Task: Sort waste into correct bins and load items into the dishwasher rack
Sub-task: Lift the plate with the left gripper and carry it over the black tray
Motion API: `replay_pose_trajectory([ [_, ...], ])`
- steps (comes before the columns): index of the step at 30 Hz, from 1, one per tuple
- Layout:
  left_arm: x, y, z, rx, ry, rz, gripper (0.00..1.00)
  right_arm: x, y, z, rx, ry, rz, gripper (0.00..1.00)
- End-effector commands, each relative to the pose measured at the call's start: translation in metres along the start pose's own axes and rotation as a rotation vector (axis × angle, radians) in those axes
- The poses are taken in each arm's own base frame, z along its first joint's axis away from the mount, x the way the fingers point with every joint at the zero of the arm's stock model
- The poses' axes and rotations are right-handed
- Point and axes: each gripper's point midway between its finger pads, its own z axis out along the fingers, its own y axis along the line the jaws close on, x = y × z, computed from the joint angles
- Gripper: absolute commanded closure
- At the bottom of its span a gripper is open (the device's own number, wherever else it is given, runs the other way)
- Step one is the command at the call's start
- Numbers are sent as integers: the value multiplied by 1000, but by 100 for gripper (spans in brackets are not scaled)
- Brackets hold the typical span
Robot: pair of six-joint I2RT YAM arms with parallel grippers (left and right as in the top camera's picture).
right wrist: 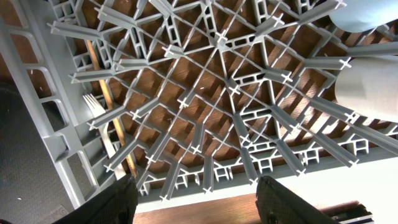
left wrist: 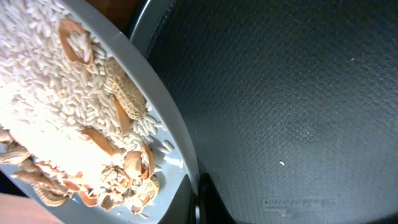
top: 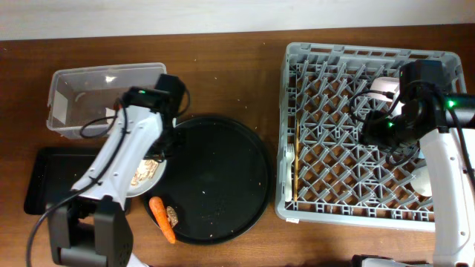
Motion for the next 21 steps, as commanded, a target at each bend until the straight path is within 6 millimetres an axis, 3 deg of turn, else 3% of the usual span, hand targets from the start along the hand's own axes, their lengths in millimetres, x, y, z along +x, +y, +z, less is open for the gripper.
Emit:
replay_pose_trajectory([
  [1, -5, 1, -11, 151, -8, 44, 100, -2, -1, -5, -3, -16, -4, 35],
  [10, -7, 25, -16, 405, 3, 6, 99, -2, -3, -5, 10, -19, -4, 35],
  [15, -8, 40, -30, 547, -38, -45, 100, -3, -3, -5, 9, -20, -4, 35],
  [21, -7, 57, -46, 575, -112, -89, 100, -3, -3, -4, 10, -18, -4, 35],
])
